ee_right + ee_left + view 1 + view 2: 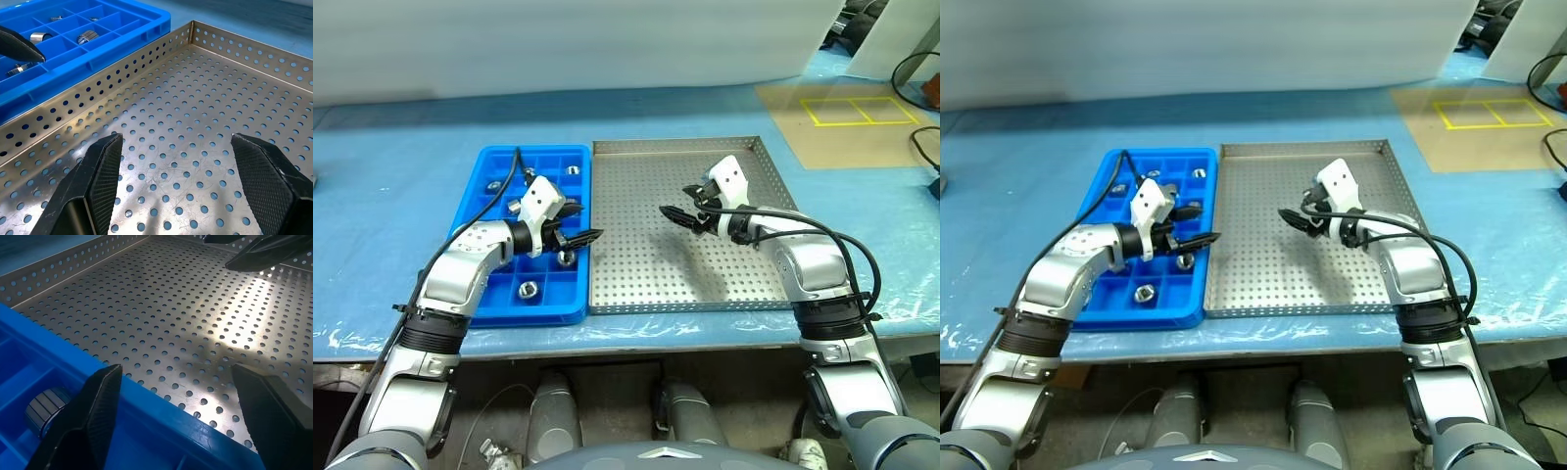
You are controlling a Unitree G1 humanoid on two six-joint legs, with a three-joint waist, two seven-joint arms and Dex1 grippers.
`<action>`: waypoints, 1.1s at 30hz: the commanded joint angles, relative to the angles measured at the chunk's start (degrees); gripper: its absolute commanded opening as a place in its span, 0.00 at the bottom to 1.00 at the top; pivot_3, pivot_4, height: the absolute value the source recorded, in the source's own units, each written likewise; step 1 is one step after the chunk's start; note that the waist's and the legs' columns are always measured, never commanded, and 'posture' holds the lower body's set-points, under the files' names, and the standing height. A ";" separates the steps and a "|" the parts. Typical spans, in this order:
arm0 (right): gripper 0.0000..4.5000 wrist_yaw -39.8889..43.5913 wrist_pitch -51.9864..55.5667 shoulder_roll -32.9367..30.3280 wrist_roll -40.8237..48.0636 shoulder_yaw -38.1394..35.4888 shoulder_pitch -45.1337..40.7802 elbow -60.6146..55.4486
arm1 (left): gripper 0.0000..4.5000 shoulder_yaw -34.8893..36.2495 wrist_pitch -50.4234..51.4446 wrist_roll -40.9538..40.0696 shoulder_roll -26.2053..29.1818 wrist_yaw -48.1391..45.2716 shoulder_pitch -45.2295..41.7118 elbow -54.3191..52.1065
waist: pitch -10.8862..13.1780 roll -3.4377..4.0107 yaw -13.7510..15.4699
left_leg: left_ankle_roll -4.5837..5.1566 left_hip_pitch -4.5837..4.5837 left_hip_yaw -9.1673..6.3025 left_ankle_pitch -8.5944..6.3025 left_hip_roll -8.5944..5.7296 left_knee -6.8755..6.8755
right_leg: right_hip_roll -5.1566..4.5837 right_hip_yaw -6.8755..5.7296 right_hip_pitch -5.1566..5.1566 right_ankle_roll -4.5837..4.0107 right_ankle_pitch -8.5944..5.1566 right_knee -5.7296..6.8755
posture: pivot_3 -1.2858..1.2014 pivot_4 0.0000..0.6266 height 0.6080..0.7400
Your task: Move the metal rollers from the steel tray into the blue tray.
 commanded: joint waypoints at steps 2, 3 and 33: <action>0.81 -0.10 -0.38 -0.85 1.04 -0.96 0.36 -2.72 | 0.83 0.44 -0.67 -0.58 -0.15 -0.74 -1.27 -0.38 | 0.00 0.00 -0.11 | 0.00 0.00 0.00 0.00 0.00 0.00 | 0.00 0.01 0.00 0.00 0.00 0.00 | 0.45 0.24 1.00; 0.81 -0.12 -0.31 -0.94 1.07 -1.00 0.54 -2.93 | 0.83 0.42 -0.65 -0.58 -0.21 -0.84 -1.45 -0.27 | 0.00 0.00 -0.11 | 0.00 0.00 0.00 0.00 0.00 0.00 | 0.00 0.00 0.00 0.00 0.00 0.00 | 0.45 0.24 1.00; 0.81 2.39 -1.17 -1.37 1.45 0.40 -0.24 -1.48 | 0.83 1.51 0.45 -0.95 -0.19 0.50 -1.37 -1.37 | 0.00 0.00 -0.01 | 0.00 0.00 0.01 0.00 0.00 0.00 | 0.00 0.00 0.00 0.00 0.00 -0.01 | 0.47 0.24 1.00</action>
